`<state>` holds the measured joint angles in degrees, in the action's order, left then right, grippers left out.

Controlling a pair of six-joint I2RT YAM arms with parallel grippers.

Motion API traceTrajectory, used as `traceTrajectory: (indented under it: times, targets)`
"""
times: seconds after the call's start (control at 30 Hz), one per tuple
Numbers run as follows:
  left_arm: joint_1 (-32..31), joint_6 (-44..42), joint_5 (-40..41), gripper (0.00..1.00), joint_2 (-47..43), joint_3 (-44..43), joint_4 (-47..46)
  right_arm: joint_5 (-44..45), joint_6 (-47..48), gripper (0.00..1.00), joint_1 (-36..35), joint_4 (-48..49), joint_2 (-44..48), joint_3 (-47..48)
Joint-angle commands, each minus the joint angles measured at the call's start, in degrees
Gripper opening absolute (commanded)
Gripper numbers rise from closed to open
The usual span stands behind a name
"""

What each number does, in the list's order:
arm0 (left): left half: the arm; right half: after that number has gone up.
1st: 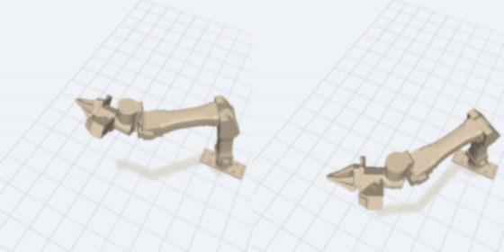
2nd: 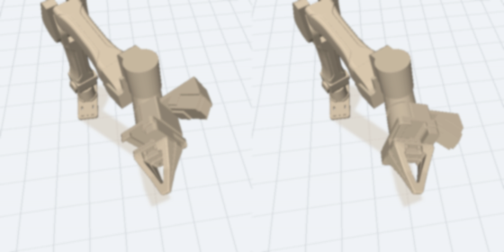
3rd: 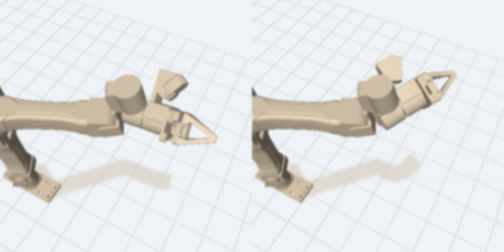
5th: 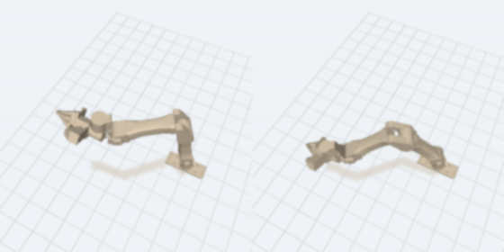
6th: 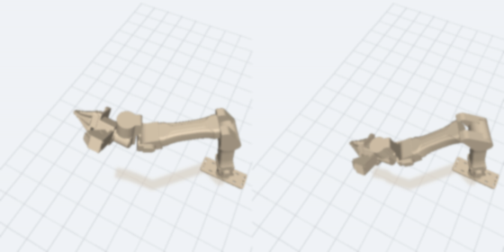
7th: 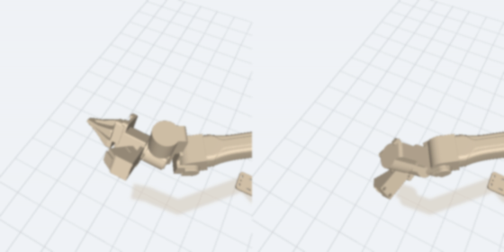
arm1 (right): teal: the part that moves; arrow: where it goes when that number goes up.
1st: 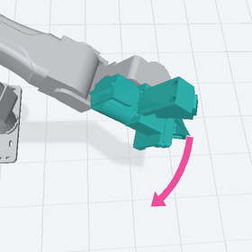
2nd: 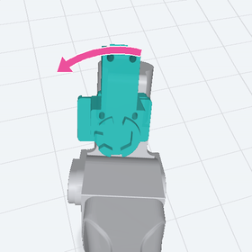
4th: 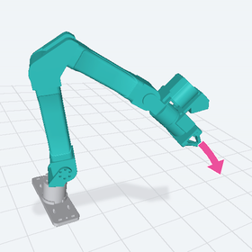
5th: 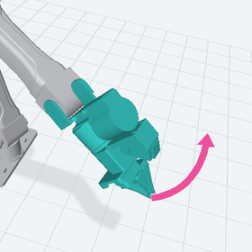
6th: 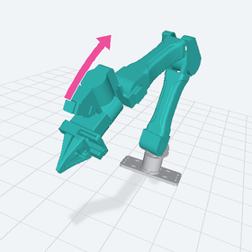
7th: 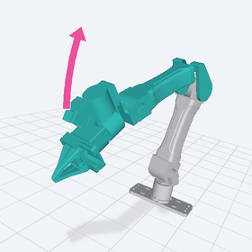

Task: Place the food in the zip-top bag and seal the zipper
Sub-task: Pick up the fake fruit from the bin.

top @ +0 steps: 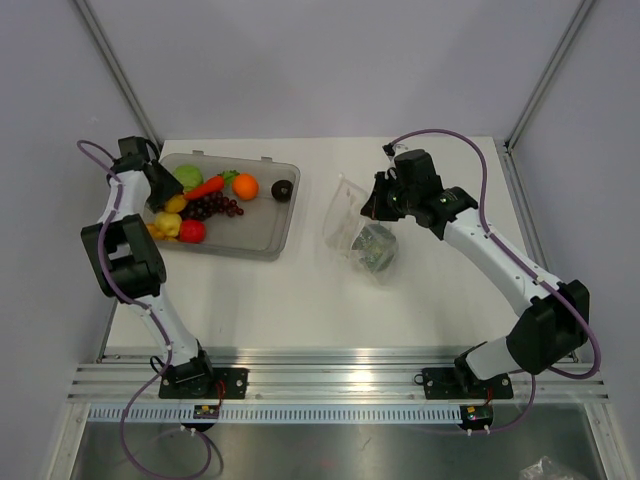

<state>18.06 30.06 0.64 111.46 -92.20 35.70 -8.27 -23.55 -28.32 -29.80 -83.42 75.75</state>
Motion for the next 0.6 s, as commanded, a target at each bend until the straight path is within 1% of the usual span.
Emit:
traceTrajectory:
  times: [0.0, 0.1, 0.27, 0.43, 0.57]
  targets:
    - [0.48, -0.71, 0.50, 0.43, -4.40, 0.80, -2.66, -0.52, 0.17, 0.00, 0.28, 0.54, 0.71, 2.39]
    - [0.57, -0.97, 0.59, 0.35, -7.48, 1.15, -1.08, -0.43, -0.09, 0.00, 0.28, 0.62, 0.97, 2.30]
    - [0.39, -1.94, -0.29, 0.30, -13.18, 1.76, 2.79, -0.25, -0.79, 0.00, 0.28, 0.62, 1.24, 1.86]
    - [-0.66, -3.87, -4.42, 0.27, -17.93, 1.41, 7.36, -0.52, -1.14, 0.00, 0.28, 0.80, 0.89, 1.25]
    - [-4.78, -6.50, -5.74, 0.27, -21.80, -0.95, 11.49, -1.39, -2.20, 0.00, 0.19, 1.76, 0.01, 0.46]
